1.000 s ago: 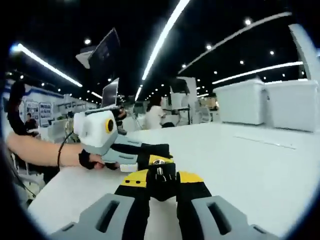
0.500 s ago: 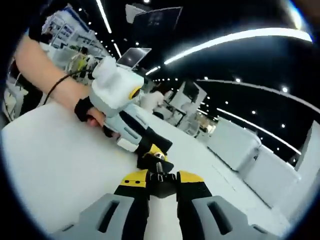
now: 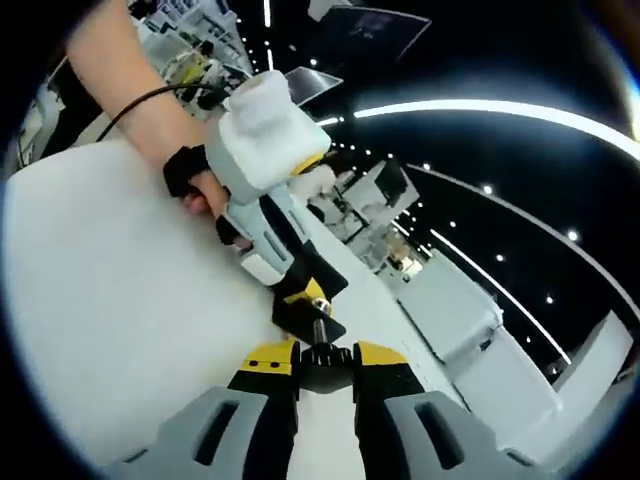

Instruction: Clamp the fixed fixture on the desktop, loosen the retaining clip, secure it to the edge of the desk, and tighten the retaining clip.

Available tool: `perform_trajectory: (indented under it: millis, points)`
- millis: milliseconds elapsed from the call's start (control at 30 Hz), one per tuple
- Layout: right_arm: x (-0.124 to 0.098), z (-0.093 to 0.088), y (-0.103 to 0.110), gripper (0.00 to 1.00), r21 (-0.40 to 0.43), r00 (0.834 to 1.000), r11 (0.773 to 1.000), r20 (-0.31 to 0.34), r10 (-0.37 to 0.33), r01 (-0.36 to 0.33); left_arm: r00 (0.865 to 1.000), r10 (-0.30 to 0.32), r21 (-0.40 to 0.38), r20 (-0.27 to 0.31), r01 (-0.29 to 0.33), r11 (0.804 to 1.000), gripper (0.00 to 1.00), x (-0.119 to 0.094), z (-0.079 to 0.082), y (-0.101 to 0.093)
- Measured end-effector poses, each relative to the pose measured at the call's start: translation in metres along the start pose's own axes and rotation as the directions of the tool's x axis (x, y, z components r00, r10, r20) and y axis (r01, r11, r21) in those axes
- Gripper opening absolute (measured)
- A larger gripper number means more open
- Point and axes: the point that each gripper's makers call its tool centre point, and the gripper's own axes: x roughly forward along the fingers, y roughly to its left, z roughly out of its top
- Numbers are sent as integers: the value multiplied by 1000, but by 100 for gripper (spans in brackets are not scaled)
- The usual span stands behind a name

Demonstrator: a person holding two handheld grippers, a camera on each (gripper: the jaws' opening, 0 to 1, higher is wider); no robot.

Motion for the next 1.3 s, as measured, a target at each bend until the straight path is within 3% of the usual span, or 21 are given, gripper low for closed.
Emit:
perform_trajectory:
  millis: [100, 233, 300, 400, 433, 500, 533, 567, 700, 767, 867, 967, 1000, 1133, 1267, 1300]
  points:
    - [-1, -2, 3, 25, 97, 1000, 995, 12, 17, -18, 1000, 0, 1, 1, 0, 1000, 11, 0, 0, 0]
    - [-3, -4, -1, 32, 334, 999, 942, 26, 31, -38, 1000, -2, 0, 1, 2, 1000, 11, 1, 0, 0]
    - [-5, -6, -11, 33, 507, 999, 862, 50, 9, -33, 1000, -3, 0, 1, 3, 1000, 11, 1, 0, 0]
    - [-10, -12, -27, 32, 715, 996, 698, 78, -33, -33, 1000, -4, 0, 1, 4, 1000, 11, 1, 0, 0]
    - [-11, -13, -30, 32, 752, 996, 659, 83, -41, -36, 1000, -3, 0, 1, 3, 1000, 11, 1, 0, 0]
    - [-14, -13, -33, 33, 868, 992, 490, 118, -43, -82, 1000, -3, 1, 1, 3, 1000, 11, 1, 0, 0]
    - [-14, -14, -35, 32, 894, 992, 439, 124, -40, -94, 1000, -3, 1, 1, 3, 1000, 11, 1, 0, 0]
    - [-14, -19, -35, 32, 910, 993, 405, 112, -38, -88, 1000, -3, 1, 1, 3, 1000, 11, 1, 0, 0]
    - [-10, -33, -16, 31, 895, 999, 443, 35, 33, -46, 1000, -4, 0, 1, 4, 1000, 11, 1, 0, 0]
    - [-6, -24, -13, 28, 879, 997, 470, 59, 46, -74, 1000, -4, 1, 2, 4, 1000, 11, 1, 0, 0]
    - [-4, -18, -5, 25, 864, 995, 494, 68, 66, -92, 1000, -3, 2, 1, 3, 1000, 11, 1, 0, 0]
    - [-4, -19, -8, 24, 867, 996, 491, 66, 63, -89, 1000, -6, 0, 2, 6, 1000, 11, 1, 0, 0]
    - [-3, -19, -8, 24, 859, 996, 505, 65, 60, -86, 1000, -6, 1, 2, 6, 1000, 11, 1, 0, 0]
    - [-4, -17, -8, 24, 792, 997, 606, 63, 42, -76, 1000, -3, 11, 2, 3, 1000, 11, 2, 0, 1]
    - [-3, -12, -8, 24, 638, 999, 769, 45, 15, -40, 1000, 3, 10, 1, -3, 1000, 11, 1, 0, 1]
    - [-4, -11, -7, 24, 617, 999, 787, 42, 11, -34, 1000, 3, 8, 0, -3, 1000, 11, 1, 0, 1]
